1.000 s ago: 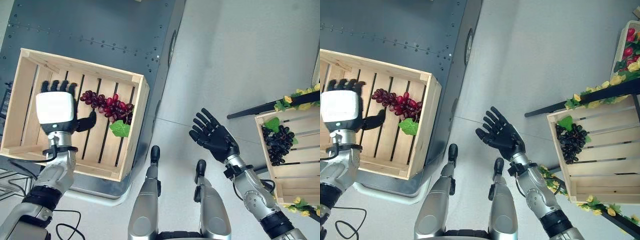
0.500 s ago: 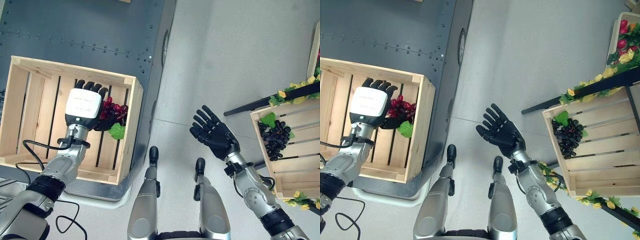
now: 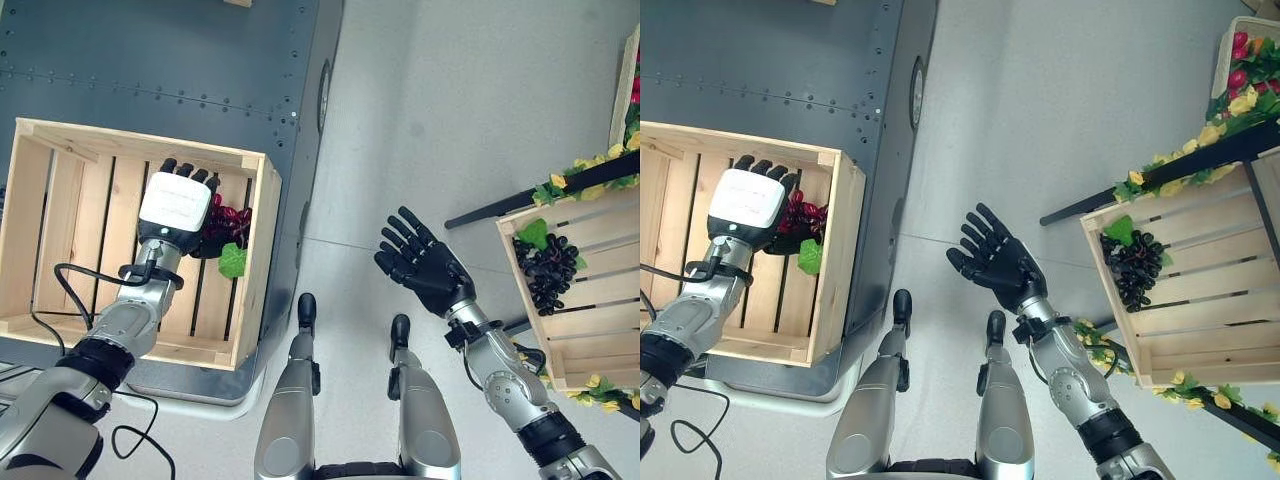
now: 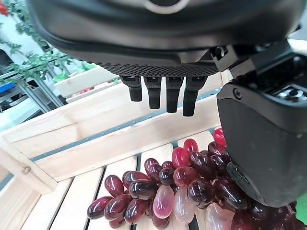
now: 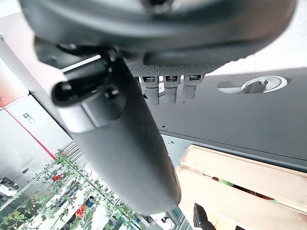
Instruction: Pick up the fruits from the basket on one side to the basket on the other side
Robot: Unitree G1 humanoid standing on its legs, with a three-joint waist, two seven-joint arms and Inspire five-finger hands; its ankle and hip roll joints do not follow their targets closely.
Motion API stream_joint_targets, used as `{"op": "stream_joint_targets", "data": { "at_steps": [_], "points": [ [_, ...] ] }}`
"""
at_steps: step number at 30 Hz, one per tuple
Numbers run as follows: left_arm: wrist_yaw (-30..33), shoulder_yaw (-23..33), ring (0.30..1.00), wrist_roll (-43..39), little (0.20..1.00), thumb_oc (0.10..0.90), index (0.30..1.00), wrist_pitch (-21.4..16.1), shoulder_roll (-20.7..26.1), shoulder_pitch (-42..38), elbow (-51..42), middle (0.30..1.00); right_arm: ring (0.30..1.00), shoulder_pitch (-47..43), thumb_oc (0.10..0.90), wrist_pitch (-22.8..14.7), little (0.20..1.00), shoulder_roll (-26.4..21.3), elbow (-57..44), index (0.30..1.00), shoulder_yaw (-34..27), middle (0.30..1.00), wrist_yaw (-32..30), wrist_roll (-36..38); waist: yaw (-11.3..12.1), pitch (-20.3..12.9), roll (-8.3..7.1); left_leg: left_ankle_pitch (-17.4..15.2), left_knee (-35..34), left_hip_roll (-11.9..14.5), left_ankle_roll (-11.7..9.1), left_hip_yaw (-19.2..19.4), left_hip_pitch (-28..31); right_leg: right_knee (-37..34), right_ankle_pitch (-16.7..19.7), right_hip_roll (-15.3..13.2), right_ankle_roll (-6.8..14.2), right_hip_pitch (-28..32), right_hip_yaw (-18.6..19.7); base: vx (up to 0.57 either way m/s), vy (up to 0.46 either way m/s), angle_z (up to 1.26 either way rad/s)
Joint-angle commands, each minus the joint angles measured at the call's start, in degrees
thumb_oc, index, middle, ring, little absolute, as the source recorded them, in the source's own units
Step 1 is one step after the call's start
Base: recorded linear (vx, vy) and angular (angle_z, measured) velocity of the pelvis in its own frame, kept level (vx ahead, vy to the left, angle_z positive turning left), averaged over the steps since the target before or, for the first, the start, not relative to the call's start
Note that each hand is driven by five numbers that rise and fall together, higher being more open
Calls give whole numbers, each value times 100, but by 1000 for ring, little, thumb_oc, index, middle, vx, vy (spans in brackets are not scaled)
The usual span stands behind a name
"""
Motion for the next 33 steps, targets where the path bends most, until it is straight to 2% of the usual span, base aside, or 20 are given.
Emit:
{"op": "stream_joint_targets", "data": {
  "at_steps": [1,10,23,33],
  "points": [
    [-238,415,900,418,900,800,900,154,321,-390,71,900,900,-144,800,-239,900,-288,-650,900,-106,900,237,60,-66,-72,-55,-724,577,-154,218,354,11,215,599,186,-375,-639,95,0,0,0],
    [-645,474,900,595,900,800,900,32,544,-364,-21,900,900,-115,800,-171,900,-309,-700,900,-182,900,275,74,-34,-72,-11,-733,522,-164,226,365,95,158,598,144,-366,-537,15,0,0,0],
    [-994,898,900,866,900,800,900,-242,958,-81,-305,900,900,96,800,-89,900,-324,-824,900,-343,900,365,101,33,-72,86,-791,493,-227,243,287,310,142,534,94,-361,-293,-74,6,-2,1],
    [-1170,794,900,1030,900,800,900,-189,993,-124,-296,900,900,59,800,-93,900,-360,-832,900,-270,900,259,162,24,-72,100,-797,439,-227,252,283,362,83,557,93,-348,-262,-47,7,-1,0]
  ]
}}
